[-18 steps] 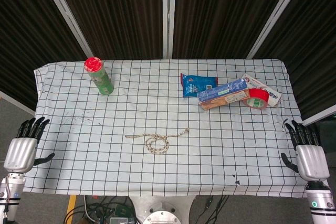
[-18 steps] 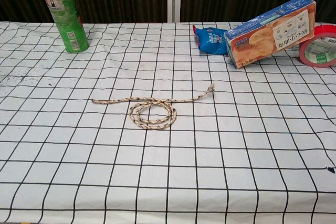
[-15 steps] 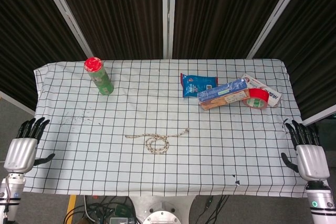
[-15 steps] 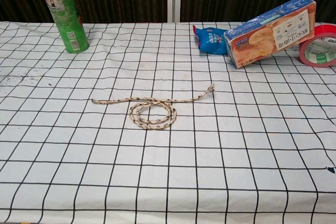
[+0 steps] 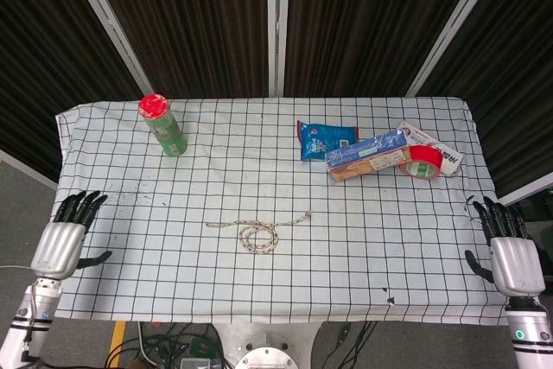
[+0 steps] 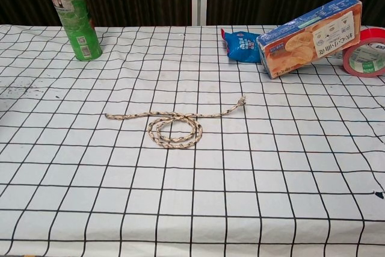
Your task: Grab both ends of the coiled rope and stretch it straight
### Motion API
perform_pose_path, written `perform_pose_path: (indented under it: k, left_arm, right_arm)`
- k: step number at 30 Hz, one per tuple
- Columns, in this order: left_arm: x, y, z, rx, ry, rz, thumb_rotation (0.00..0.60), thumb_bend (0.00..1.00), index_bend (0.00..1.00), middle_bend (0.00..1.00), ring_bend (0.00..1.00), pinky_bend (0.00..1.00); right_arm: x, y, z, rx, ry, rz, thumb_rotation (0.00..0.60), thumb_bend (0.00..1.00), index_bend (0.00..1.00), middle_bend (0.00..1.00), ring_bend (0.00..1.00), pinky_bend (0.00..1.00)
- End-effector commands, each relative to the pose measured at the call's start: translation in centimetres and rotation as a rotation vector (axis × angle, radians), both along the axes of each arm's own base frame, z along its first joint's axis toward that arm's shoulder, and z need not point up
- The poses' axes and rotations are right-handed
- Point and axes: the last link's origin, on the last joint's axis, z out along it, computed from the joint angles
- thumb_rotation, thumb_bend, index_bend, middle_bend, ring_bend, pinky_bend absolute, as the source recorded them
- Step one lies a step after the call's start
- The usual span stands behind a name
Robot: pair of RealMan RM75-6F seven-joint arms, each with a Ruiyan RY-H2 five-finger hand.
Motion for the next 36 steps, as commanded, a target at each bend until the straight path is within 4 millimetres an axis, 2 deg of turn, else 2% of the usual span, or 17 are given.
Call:
perform_pose_path:
  k: [1, 11, 16, 23, 28, 36]
  left_arm:
    - [1.5, 0.7, -1.5, -0.052, -0.012, -0.042, 0.6, 0.03, 0.11, 0.08, 0.0, 0.08]
    - [6.5, 4.1, -7.9, -0.256, 0.041, -0.118, 0.6, 0.06, 0.18, 0.09, 0.0, 0.07]
    - [9.0, 5.3, -10.3, -0.314, 0.042, -0.164, 0.6, 0.06, 0.21, 0.1, 0.0, 0.08]
    - [11.4, 6.5, -12.4, -0.322, 0.069, -0.214, 0.6, 0.09, 0.24, 0.12, 0.0, 0.08]
    - [12.3, 7.6, -13.4, -0.315, 0.131, -0.18, 0.6, 0.18, 0.29, 0.12, 0.0, 0.05]
    - [13.6, 8.6, -15.4, -0.339, 0.135, -0.13, 0.6, 0.21, 0.29, 0.12, 0.0, 0.05]
  right_arm:
    - [0.1, 0.0, 0.0, 0.002, -0.001, 0.003, 0.6, 0.24, 0.0, 0.0, 0.0, 0.0]
    - [0.1, -0.4, 0.7, -0.02, 0.007, 0.016, 0.6, 0.24, 0.0, 0.0, 0.0, 0.0]
    - [0.0, -0.5, 1.1, -0.034, 0.009, 0.014, 0.6, 0.23, 0.0, 0.0, 0.0, 0.0]
    - [-0.1, -1.0, 1.2, -0.034, 0.008, 0.015, 0.6, 0.24, 0.0, 0.0, 0.0, 0.0]
    - [-0.3, -1.2, 1.2, -0.035, 0.005, 0.011, 0.6, 0.24, 0.0, 0.0, 0.0, 0.0]
    - [-0.7, -1.4, 1.7, -0.05, 0.0, -0.003, 0.6, 0.24, 0.0, 0.0, 0.0, 0.0]
